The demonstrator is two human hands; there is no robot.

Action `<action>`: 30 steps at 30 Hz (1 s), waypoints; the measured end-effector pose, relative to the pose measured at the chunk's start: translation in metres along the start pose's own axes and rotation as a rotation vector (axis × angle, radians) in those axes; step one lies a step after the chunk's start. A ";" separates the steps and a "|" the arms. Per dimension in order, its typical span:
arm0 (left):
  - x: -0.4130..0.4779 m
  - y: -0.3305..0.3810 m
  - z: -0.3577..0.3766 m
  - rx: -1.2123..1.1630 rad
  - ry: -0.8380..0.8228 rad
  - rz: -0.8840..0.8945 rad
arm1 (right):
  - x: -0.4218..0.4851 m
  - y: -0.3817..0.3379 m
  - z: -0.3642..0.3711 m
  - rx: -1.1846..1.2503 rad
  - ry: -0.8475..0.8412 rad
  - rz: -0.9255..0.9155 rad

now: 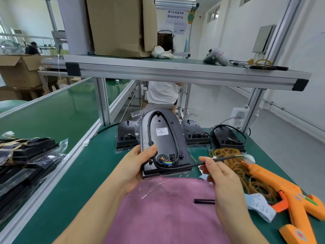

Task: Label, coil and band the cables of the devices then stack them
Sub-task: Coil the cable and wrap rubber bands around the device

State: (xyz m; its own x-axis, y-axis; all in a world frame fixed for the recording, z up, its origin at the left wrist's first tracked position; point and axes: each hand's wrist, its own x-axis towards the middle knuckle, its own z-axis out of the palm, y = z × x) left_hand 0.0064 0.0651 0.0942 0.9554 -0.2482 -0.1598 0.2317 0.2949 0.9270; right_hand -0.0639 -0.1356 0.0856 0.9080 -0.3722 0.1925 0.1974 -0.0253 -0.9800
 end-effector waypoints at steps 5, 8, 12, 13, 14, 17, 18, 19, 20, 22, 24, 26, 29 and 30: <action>-0.005 -0.004 0.002 0.050 -0.064 0.069 | 0.013 -0.013 -0.001 -0.117 -0.036 -0.111; -0.008 -0.006 0.005 0.055 -0.090 0.070 | 0.018 -0.019 0.001 -0.206 -0.049 -0.172; -0.010 -0.010 0.007 0.059 -0.105 0.063 | 0.023 -0.021 0.006 -0.327 -0.073 -0.291; -0.010 -0.011 0.007 0.066 -0.104 0.060 | 0.023 -0.021 0.007 -0.358 -0.089 -0.317; -0.011 -0.012 0.007 0.074 -0.102 0.058 | 0.024 -0.020 0.008 -0.386 -0.103 -0.337; -0.012 -0.015 0.006 0.093 -0.108 0.056 | 0.024 -0.016 0.009 -0.450 -0.140 -0.367; -0.013 -0.016 0.006 0.092 -0.106 0.056 | 0.024 -0.016 0.008 -0.463 -0.150 -0.370; -0.013 -0.016 0.005 0.089 -0.103 0.055 | 0.024 -0.015 0.007 -0.474 -0.158 -0.372; -0.013 -0.016 0.005 0.088 -0.100 0.051 | 0.024 -0.014 0.007 -0.478 -0.161 -0.373; -0.014 -0.014 0.005 0.095 -0.102 0.040 | 0.023 -0.015 0.006 -0.463 -0.159 -0.384; -0.015 -0.013 0.005 0.102 -0.105 0.019 | 0.022 -0.016 0.006 -0.440 -0.158 -0.395; -0.016 -0.012 0.007 0.108 -0.106 -0.008 | 0.022 -0.017 0.006 -0.452 -0.162 -0.415; -0.018 -0.013 0.010 0.108 -0.106 -0.038 | 0.020 -0.014 0.009 -0.459 -0.153 -0.446; -0.019 -0.014 0.011 0.106 -0.114 -0.039 | 0.020 -0.013 0.010 -0.456 -0.136 -0.455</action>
State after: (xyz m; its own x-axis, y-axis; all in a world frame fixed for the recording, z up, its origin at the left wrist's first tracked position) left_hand -0.0170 0.0560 0.0880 0.9177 -0.3622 -0.1630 0.2424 0.1857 0.9522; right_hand -0.0450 -0.1332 0.1023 0.8155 -0.1118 0.5678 0.4233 -0.5538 -0.7170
